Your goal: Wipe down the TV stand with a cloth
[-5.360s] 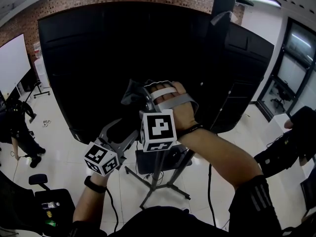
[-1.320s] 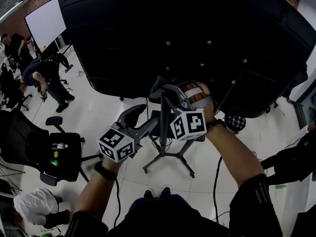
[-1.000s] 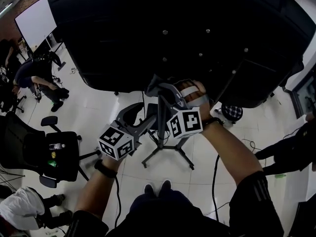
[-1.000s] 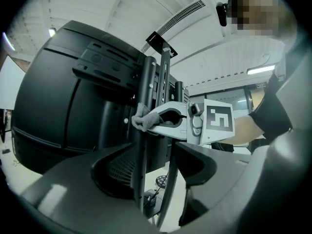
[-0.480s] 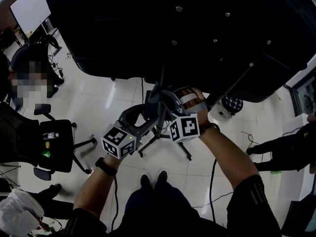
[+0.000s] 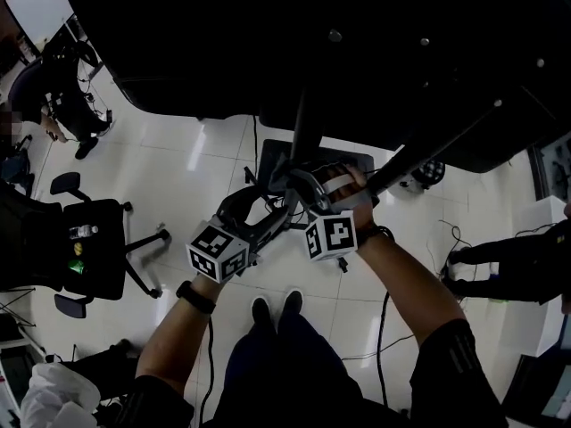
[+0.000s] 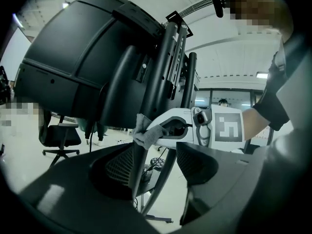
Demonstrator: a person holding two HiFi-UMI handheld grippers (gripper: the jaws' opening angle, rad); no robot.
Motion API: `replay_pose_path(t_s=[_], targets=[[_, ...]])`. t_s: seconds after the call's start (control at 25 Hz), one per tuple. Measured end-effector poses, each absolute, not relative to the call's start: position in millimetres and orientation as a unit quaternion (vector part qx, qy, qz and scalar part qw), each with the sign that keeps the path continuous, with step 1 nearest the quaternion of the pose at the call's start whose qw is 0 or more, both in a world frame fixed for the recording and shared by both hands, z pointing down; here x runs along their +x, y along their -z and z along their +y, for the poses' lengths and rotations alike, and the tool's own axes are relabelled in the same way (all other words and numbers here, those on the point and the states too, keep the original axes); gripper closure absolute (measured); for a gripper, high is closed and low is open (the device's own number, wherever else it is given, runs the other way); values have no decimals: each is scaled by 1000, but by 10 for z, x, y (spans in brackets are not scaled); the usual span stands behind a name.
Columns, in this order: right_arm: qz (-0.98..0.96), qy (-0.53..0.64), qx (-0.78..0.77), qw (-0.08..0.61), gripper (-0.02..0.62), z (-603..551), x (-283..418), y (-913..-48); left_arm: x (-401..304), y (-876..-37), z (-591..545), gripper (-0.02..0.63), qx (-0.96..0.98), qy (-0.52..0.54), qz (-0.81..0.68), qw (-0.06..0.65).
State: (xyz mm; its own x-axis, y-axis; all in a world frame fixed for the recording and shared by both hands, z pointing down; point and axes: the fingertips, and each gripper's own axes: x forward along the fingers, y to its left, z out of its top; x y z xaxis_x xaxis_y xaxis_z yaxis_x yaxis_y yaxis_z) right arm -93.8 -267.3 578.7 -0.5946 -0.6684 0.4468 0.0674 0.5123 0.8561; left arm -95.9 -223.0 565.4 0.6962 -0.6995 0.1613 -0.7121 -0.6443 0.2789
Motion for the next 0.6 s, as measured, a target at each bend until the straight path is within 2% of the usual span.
replay_pose_path(t_s=[0.6], targets=[[-782,400,174,445,572,-2630,-877,-7160,-987,-7001,-2318,299,896,-55,-378,227]])
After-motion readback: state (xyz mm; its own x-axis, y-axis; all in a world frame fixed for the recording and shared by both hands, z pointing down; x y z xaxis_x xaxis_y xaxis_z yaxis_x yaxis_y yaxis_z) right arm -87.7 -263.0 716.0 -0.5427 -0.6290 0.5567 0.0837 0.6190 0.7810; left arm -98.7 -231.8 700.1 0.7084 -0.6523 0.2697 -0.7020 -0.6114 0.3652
